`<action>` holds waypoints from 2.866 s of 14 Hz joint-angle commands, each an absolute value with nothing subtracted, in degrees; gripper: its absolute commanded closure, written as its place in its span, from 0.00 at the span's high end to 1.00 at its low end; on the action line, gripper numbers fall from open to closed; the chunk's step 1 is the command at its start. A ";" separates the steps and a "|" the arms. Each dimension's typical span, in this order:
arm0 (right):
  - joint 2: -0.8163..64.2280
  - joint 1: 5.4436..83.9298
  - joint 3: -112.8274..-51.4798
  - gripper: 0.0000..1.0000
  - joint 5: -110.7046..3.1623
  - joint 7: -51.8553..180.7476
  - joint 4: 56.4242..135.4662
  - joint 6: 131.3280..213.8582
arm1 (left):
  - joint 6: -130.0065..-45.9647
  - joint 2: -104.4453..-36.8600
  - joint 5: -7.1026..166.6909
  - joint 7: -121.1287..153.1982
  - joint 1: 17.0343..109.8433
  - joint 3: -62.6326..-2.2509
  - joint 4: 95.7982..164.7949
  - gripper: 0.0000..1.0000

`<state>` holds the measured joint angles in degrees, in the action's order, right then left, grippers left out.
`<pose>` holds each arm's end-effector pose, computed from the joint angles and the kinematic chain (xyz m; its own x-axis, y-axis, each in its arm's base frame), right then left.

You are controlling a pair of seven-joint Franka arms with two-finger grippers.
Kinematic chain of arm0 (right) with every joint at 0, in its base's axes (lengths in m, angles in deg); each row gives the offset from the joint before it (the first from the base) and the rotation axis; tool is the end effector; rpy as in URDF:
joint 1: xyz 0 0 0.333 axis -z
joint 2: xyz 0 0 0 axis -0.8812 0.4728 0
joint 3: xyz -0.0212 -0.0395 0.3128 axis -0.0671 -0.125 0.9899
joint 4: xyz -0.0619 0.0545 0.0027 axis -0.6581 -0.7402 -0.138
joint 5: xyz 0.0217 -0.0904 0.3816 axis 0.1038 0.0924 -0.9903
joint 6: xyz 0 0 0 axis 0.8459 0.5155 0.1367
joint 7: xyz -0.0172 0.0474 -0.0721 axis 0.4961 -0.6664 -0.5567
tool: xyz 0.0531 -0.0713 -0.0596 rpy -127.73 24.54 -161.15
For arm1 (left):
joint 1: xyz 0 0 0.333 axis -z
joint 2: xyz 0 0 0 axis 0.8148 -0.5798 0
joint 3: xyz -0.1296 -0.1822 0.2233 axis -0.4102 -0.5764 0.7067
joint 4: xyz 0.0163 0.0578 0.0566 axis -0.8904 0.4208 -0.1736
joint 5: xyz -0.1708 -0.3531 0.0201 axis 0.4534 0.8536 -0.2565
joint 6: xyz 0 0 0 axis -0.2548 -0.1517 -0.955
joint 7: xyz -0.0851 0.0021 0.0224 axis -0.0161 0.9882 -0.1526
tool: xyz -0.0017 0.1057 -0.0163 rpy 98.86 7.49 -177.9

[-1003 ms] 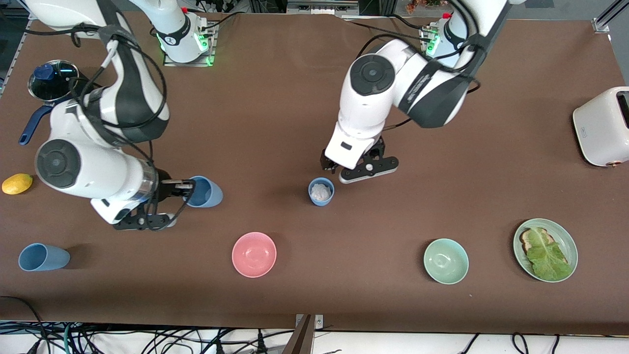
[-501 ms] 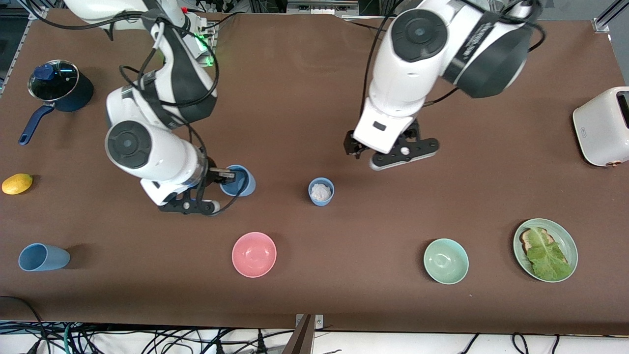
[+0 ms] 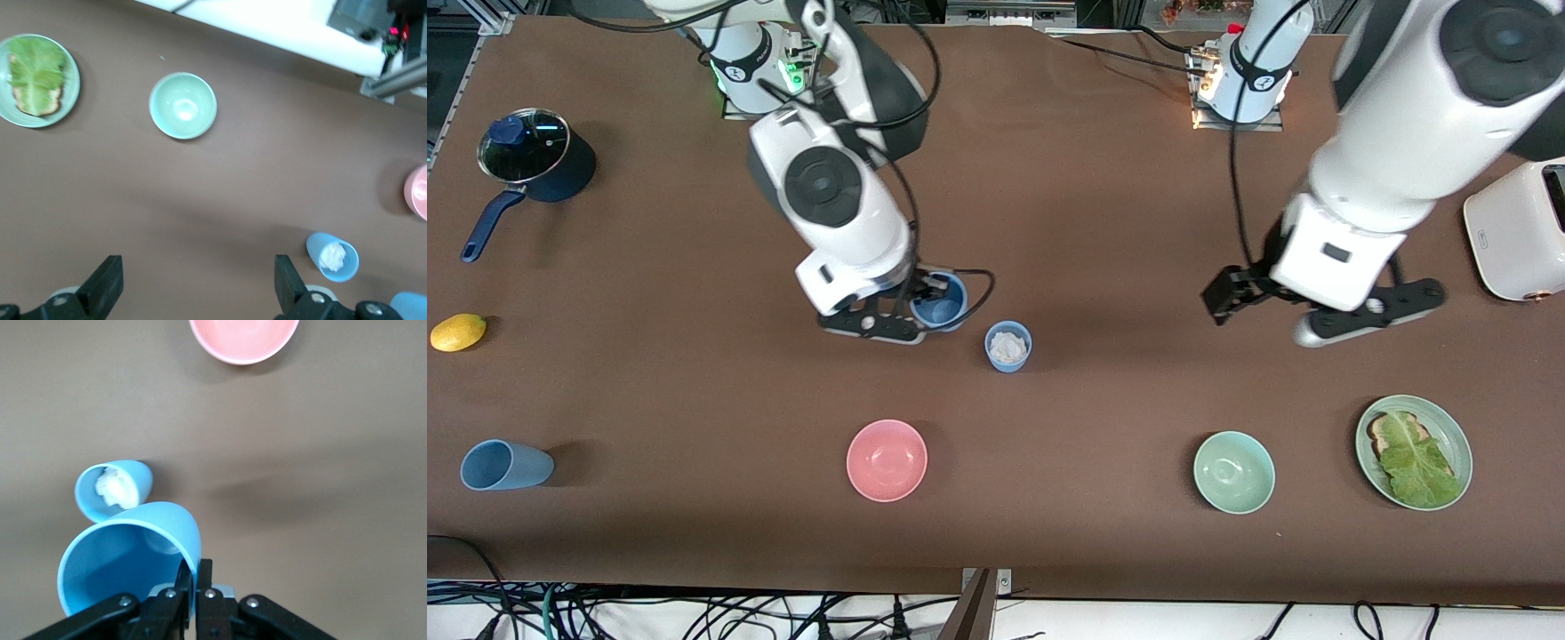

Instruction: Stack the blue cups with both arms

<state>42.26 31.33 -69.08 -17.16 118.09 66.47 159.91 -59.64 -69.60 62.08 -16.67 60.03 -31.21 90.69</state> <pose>0.5845 0.4280 0.4344 0.9768 -0.2041 -0.0655 -0.2073 -0.9772 -0.0465 0.6450 -0.1932 0.6129 0.9413 0.3264 0.0857 0.3249 -0.9452 0.0319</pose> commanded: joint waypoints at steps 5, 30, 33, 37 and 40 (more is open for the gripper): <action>45.41 25.49 -69.59 0.00 -12.71 128.97 65.83 163.93 | -55.29 -67.89 62.28 -2.45 46.23 -31.34 91.23 1.00; 50.60 23.03 -70.11 0.00 -8.93 131.70 62.93 169.12 | -55.72 -44.77 72.12 17.30 53.69 -14.82 116.19 1.00; 50.60 23.38 -70.11 0.00 -8.66 131.27 62.75 169.21 | -55.20 -44.77 73.70 17.65 52.89 -14.73 116.36 1.00; 50.60 23.73 -70.20 0.00 -8.66 131.00 62.14 169.30 | -54.85 -44.77 73.70 17.74 52.98 -14.64 116.37 1.00; 50.87 23.99 -70.20 0.00 -8.66 130.74 61.96 170.44 | -54.85 -44.77 73.70 17.83 53.07 -14.64 116.28 1.00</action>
